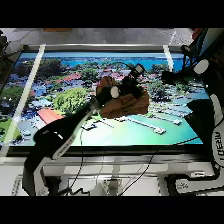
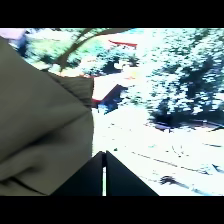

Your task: Fold the clothes and pants, and hang the long-sleeved shirts on hangers.

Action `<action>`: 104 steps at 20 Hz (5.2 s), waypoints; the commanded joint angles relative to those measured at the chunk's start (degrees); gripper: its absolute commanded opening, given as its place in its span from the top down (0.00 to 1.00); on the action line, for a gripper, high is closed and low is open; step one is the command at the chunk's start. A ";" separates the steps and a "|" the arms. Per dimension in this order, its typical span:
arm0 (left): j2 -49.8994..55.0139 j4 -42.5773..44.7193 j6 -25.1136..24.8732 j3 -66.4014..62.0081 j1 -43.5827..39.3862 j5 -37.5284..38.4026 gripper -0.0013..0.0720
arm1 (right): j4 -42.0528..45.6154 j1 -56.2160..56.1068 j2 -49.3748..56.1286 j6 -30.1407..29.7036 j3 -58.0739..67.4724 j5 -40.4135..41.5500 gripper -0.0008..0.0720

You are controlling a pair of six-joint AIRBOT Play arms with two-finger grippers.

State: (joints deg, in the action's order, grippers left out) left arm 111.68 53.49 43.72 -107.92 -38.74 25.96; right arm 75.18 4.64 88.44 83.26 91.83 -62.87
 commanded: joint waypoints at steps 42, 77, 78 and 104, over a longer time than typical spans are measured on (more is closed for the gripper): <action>-13.38 0.00 13.94 -0.07 22.71 40.83 0.97 | -54.58 -5.20 25.22 -9.46 13.35 -10.78 0.96; -38.34 5.22 12.41 -0.04 23.12 42.86 0.97 | -0.04 65.81 -16.74 14.93 5.79 -42.40 0.04; -38.34 5.22 12.44 -0.04 23.12 42.88 0.97 | 0.81 65.42 -16.74 14.88 5.79 -42.40 0.04; -38.34 5.18 12.44 -0.04 23.12 42.86 0.97 | 10.32 -7.19 -21.66 6.05 5.79 -32.35 0.96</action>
State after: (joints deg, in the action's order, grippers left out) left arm 73.38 58.67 56.18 -107.94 -15.62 68.82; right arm 83.94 1.52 66.89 89.34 97.60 -95.85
